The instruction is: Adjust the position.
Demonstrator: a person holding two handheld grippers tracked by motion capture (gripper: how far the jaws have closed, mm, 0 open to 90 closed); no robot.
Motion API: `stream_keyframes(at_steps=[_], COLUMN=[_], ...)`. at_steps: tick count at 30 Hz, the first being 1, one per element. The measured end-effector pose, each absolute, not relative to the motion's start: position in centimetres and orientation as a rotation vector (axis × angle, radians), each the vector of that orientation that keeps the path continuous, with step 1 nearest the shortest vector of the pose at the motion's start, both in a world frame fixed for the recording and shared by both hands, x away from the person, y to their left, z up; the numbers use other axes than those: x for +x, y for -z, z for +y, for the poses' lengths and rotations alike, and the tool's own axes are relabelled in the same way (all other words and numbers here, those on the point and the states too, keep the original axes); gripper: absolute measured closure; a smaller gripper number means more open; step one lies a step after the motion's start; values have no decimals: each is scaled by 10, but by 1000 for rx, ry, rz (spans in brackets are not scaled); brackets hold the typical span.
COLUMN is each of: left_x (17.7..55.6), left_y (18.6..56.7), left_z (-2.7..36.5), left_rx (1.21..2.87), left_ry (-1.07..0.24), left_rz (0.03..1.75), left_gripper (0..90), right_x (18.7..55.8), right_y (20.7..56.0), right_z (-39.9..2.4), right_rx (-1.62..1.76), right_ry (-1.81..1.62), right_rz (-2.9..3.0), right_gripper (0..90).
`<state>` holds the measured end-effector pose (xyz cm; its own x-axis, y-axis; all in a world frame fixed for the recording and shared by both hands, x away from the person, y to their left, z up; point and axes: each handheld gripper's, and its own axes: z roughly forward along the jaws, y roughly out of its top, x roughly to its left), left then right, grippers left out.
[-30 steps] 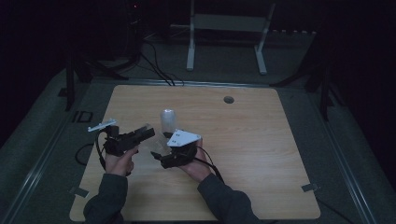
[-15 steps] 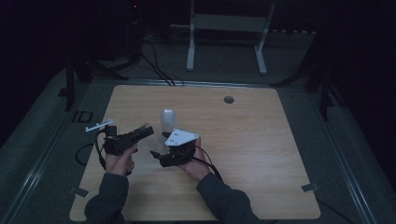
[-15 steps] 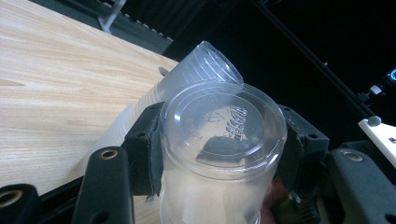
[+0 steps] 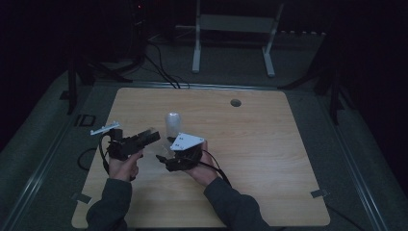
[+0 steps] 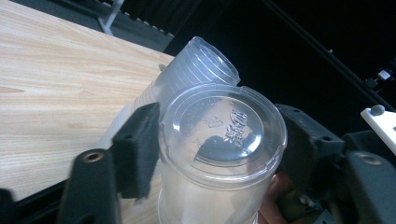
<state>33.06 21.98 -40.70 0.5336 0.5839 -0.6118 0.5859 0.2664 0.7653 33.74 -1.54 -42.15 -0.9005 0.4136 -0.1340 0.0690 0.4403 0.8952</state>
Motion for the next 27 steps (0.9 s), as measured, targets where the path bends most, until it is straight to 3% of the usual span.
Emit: stream_keyframes(at_steps=[8, 27], left_x=[328, 321], left_y=[400, 388], left_z=[224, 241], left_rx=[1433, 1539], left_ry=[-78, -161], left_rz=[1089, 958], left_gripper=[265, 303], right_x=[340, 348], right_y=[420, 414], right_z=[-18, -20], right_rx=[391, 357], right_ry=[-1424, -1289], right_rz=[2388, 2502], right_gripper=[302, 302])
